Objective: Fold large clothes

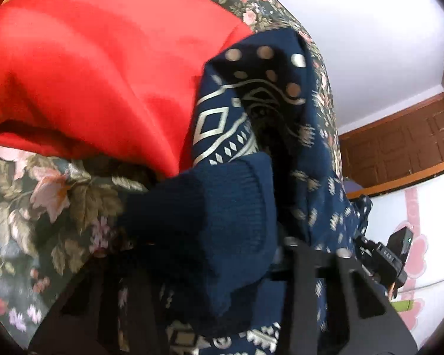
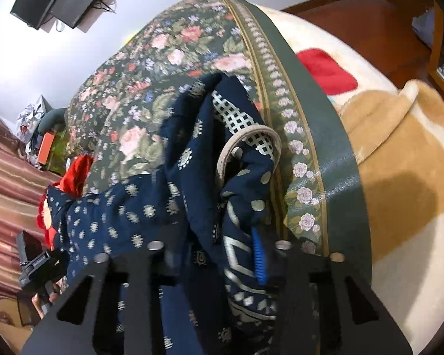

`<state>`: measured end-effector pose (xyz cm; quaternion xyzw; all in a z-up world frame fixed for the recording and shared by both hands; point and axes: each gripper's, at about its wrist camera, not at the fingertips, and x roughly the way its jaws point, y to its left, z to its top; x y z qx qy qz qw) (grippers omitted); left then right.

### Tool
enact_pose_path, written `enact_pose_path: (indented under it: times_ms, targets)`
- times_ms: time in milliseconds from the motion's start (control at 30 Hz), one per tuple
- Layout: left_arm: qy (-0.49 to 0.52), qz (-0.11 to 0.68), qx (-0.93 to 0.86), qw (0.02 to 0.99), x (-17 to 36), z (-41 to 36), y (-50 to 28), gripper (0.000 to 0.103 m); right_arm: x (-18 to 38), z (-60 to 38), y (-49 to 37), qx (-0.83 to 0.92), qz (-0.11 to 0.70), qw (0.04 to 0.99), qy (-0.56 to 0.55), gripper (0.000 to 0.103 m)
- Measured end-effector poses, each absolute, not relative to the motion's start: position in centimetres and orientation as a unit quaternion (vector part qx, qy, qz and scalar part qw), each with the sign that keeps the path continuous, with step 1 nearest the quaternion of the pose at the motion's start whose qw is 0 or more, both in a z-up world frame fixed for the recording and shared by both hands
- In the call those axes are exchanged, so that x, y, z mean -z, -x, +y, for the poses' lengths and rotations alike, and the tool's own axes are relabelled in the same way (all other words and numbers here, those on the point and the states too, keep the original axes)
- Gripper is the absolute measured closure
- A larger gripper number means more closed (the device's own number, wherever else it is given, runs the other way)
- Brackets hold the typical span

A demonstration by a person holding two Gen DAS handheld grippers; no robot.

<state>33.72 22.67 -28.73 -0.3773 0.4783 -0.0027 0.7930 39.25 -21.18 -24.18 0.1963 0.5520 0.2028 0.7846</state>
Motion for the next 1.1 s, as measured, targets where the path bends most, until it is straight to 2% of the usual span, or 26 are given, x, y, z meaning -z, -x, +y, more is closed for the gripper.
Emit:
enact_pose_path:
  times_ms: [33,67,300,567,800,1100]
  targets:
    - [0.367,0.478,0.005,0.798,28.1,22.4,-33.5,0.077,23.5,-21.2,-39.0,-0.205,0.546,0.789,-0.195,0.077]
    - [0.350,0.477,0.007,0.806,27.1,21.8,-33.2,0.079,23.0,-21.1,-38.9,-0.206,0.542,0.791,-0.195,0.078]
    - [0.219,0.426,-0.014,0.878,18.8,18.2,-30.9,0.082,17.3,-19.9,-37.3,-0.245,0.489,0.817,-0.181,0.080]
    - [0.197,0.359,-0.043,0.911,12.9,19.9,-31.3,0.082,13.6,-16.6,-38.5,-0.277,0.444,0.834,-0.174,0.080]
    - [0.176,0.364,-0.069,0.912,14.0,22.6,-34.7,0.082,15.3,-13.3,-42.0,-0.261,0.436,0.847,-0.153,0.080]
    - [0.175,0.417,-0.100,0.886,20.2,24.9,-38.7,0.077,20.4,-11.8,-44.7,-0.216,0.467,0.851,-0.110,0.080]
